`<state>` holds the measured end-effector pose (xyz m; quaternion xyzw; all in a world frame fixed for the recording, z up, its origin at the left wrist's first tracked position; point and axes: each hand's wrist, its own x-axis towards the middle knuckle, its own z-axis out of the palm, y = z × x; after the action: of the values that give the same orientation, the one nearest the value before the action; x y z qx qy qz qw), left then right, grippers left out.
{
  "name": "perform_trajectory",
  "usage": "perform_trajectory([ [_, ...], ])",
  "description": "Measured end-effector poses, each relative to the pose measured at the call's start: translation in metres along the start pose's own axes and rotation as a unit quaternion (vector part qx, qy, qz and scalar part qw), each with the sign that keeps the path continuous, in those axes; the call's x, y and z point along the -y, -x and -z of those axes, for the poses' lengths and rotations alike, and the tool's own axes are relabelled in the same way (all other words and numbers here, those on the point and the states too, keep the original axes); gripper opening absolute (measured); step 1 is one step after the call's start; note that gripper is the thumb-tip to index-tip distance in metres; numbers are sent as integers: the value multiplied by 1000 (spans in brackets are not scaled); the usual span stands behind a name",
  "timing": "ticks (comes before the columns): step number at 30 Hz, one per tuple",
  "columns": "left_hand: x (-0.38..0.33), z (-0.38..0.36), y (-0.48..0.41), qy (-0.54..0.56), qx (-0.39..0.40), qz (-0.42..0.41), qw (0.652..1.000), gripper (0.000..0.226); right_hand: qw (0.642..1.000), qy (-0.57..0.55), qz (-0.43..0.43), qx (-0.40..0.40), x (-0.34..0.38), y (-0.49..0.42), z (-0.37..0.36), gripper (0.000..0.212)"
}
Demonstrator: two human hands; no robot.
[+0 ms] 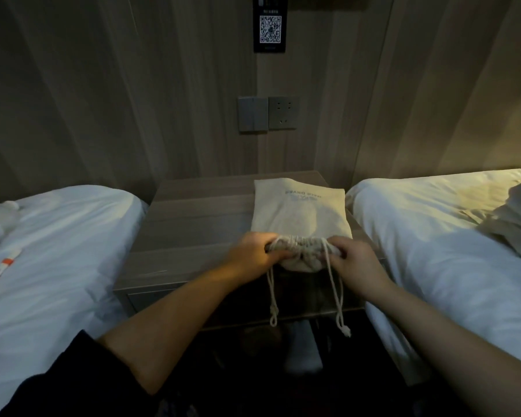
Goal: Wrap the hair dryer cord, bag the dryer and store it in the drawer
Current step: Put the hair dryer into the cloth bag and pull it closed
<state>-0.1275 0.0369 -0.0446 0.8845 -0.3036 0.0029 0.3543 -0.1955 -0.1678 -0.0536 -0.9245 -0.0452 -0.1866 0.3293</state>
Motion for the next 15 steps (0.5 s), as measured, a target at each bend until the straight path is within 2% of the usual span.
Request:
perform_trajectory([
  [2,-10,3,-9,87,-30,38,995,23,997,-52,-41,-36,4,-14,9,10],
  [5,-23,3,-26,146,-105,71,981,26,988,-87,-91,-86,11,-33,15,3],
  [8,-35,7,-39,227,-162,87,956,35,978,-112,-112,-138,18,-48,22,17],
  [12,-47,23,-61,288,-209,137,925,28,967,-166,-92,-171,30,-66,35,32],
  [14,-53,31,-69,309,-217,177,909,23,974,-148,-32,-166,38,-63,41,43],
  [15,-55,36,-72,323,-208,201,901,21,984,-100,14,-145,41,-58,41,51],
])
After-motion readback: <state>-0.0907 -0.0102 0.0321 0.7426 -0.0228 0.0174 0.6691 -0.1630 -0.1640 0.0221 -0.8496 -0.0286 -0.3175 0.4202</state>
